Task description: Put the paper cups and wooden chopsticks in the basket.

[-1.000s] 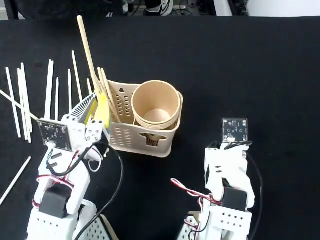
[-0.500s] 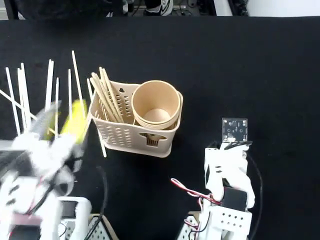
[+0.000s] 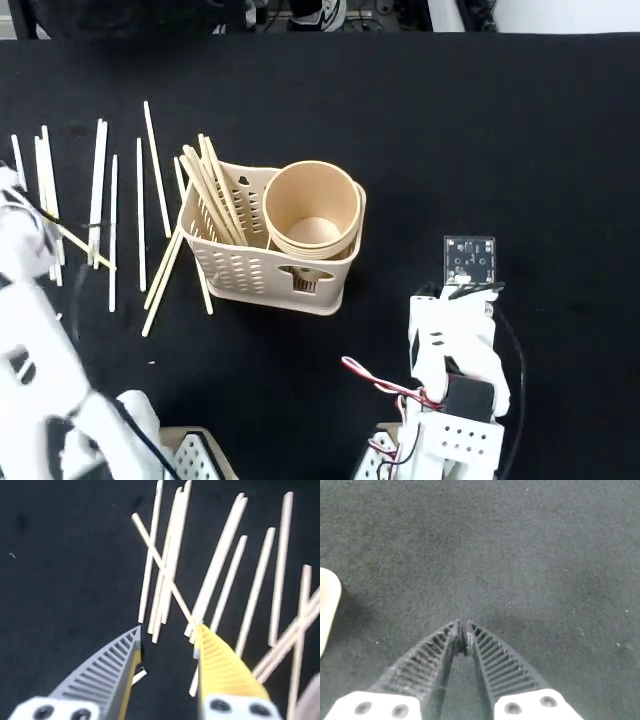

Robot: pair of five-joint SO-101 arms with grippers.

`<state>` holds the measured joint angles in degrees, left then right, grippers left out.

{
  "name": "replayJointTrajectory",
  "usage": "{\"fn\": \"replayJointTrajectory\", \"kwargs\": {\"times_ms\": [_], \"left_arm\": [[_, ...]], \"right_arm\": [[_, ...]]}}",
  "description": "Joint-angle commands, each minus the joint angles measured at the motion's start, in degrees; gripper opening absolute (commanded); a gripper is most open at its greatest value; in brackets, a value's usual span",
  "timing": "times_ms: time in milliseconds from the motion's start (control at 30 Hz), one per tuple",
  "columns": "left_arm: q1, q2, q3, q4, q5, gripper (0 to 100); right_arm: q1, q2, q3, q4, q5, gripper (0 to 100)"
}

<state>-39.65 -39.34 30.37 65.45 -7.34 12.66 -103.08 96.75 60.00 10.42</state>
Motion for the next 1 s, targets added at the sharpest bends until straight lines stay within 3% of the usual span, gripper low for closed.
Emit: {"fn": "replayJointTrajectory", "kwargs": {"times_ms": [0, 333, 500, 633, 967], "left_arm": [[-3.38, 13.89, -9.89, -0.26, -0.35, 18], [-3.56, 39.38, -24.31, -3.34, 0.62, 18], [-3.3, 49.58, -27.56, -9.58, 8.26, 18], [-2.59, 56.26, -32.13, -10.02, 13.8, 18], [-2.24, 71.56, -44.35, -9.85, 18.29, 18]], "right_arm": [[-0.35, -3.91, -0.22, 0.26, -0.35, 1.5], [-0.35, -3.91, -0.22, 0.26, -0.35, 1.5], [-0.35, -3.91, -0.22, 0.26, -0.35, 1.5], [-0.26, -3.91, -0.22, 0.26, -0.35, 1.5], [-0.26, -3.91, -0.22, 0.26, -0.35, 1.5]]}}
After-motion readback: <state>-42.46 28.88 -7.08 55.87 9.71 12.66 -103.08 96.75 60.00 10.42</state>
